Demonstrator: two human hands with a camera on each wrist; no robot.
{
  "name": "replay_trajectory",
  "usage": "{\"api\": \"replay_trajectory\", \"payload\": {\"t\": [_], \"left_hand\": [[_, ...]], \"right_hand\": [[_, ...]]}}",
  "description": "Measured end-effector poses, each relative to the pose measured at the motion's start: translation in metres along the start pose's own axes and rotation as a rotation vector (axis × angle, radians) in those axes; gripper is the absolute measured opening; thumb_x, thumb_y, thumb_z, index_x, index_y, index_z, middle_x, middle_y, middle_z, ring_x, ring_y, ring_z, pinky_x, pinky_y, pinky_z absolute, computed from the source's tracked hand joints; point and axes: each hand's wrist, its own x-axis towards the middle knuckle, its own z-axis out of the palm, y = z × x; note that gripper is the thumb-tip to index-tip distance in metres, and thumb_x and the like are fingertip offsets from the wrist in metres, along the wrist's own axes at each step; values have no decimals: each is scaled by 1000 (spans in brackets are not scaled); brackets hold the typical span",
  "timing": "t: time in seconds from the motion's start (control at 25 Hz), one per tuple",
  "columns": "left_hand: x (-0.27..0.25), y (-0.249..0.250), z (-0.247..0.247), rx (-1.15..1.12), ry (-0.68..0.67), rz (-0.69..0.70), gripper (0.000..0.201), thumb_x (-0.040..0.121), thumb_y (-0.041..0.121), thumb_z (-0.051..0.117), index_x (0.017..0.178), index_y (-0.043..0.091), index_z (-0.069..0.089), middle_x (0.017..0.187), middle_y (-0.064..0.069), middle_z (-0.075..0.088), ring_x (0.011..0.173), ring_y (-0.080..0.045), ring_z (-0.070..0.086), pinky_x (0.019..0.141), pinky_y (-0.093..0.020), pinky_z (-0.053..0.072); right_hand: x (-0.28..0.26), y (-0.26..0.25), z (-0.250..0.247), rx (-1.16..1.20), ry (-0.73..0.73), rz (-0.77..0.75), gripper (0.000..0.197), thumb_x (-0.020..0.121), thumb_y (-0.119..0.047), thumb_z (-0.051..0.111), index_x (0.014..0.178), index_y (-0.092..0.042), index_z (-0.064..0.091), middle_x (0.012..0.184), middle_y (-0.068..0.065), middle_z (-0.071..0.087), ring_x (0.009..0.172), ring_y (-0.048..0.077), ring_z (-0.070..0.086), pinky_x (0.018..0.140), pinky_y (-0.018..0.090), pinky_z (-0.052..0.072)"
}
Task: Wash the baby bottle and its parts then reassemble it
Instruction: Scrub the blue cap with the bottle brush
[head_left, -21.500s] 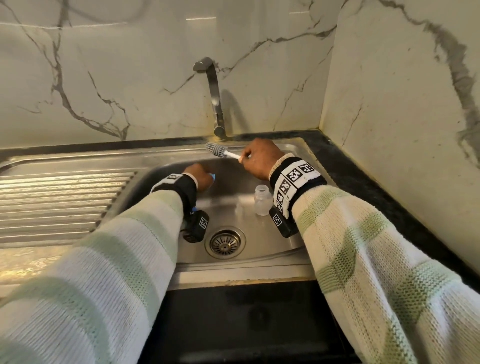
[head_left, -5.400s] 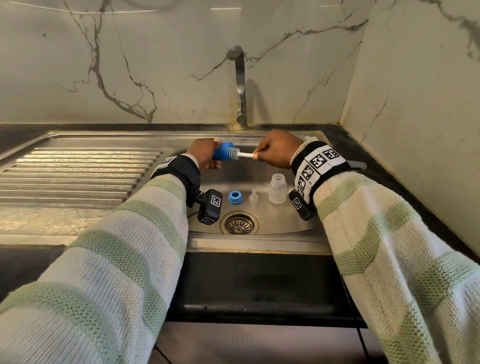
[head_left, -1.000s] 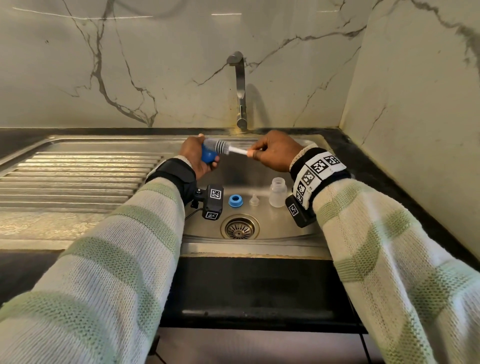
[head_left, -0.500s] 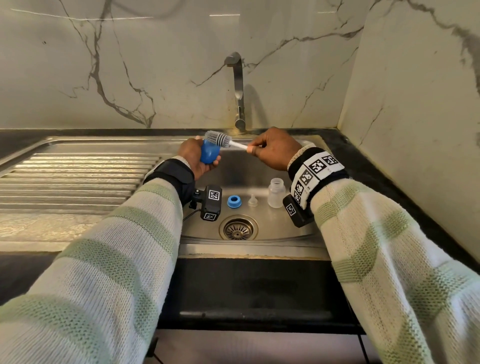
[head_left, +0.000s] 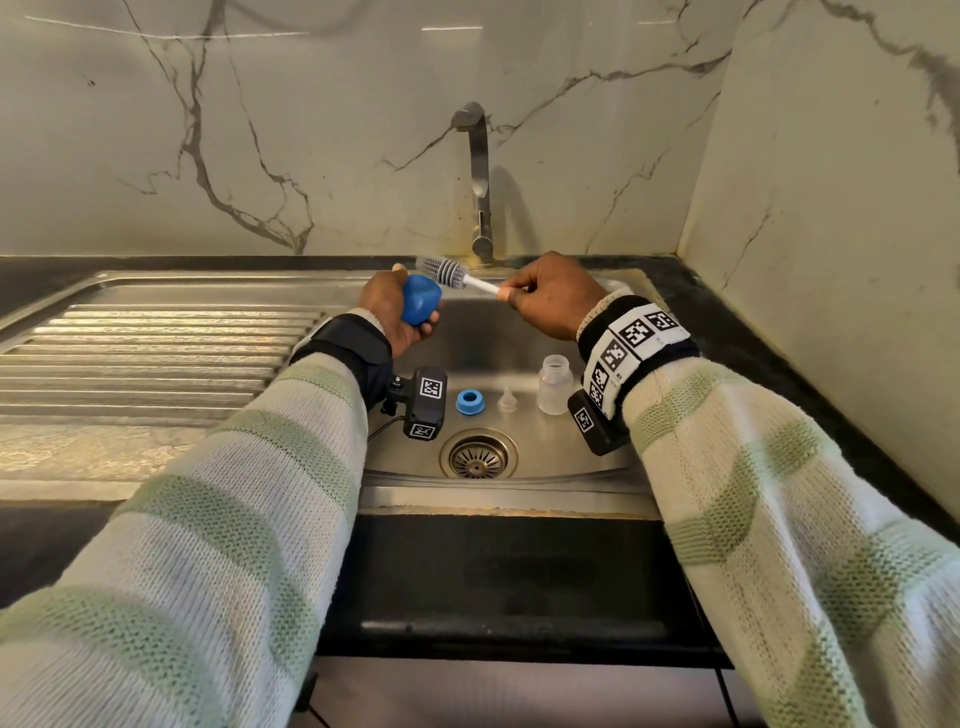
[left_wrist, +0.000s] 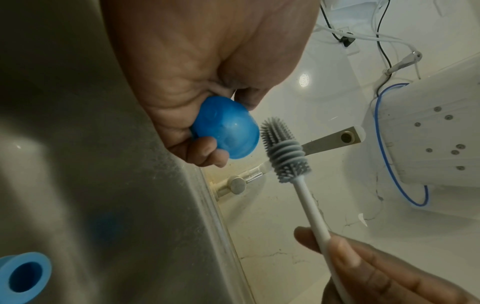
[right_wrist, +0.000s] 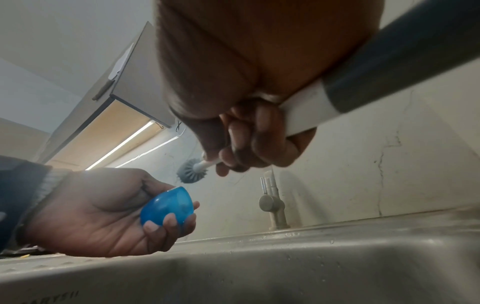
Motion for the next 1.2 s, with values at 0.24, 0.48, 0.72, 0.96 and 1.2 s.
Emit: {"api": "replay_trajectory", "payload": {"t": [0.24, 0.48, 0.72, 0.96, 1.2], "left_hand": [[1, -1, -2, 6, -30, -9, 43, 103, 41, 30, 109, 6, 54, 79, -12, 59, 59, -19, 53, 48, -24, 42], [0, -2, -1, 19, -23, -4, 40, 103, 37, 33, 110, 4, 54, 78, -13, 60, 58, -20, 53, 50, -25, 42], [-3, -4, -1, 37, -42, 3, 43, 105, 36, 29, 105, 3, 57, 84, -14, 62, 63, -20, 55, 54, -27, 45], [-2, -5, -1, 33, -29, 23, 48, 105, 42, 31, 122, 3, 52, 87, -15, 62, 64, -20, 54, 56, -28, 44], [-4, -4, 1, 38, -32, 14, 55, 105, 45, 25, 119, 4, 59, 83, -13, 64, 59, -17, 52, 52, -25, 42]], "right_hand": [[0, 2, 0, 11, -9, 0, 24, 94, -27, 62, 111, -15, 74, 76, -5, 65, 64, 12, 55, 60, 23, 44], [1, 3, -1, -15, -20, 11, 24, 94, -26, 62, 110, -14, 74, 73, -7, 64, 64, 9, 54, 56, 20, 42], [-3, 9, -2, 19, -60, 19, 24, 94, -27, 62, 112, -16, 74, 67, -10, 62, 60, 7, 53, 55, 19, 42], [-1, 7, -3, 60, 12, -4, 26, 94, -27, 63, 113, -14, 73, 79, -3, 67, 67, 11, 56, 63, 24, 47], [2, 4, -1, 26, -18, -2, 23, 93, -27, 63, 110, -16, 75, 74, -6, 65, 64, 10, 55, 60, 23, 44]]}}
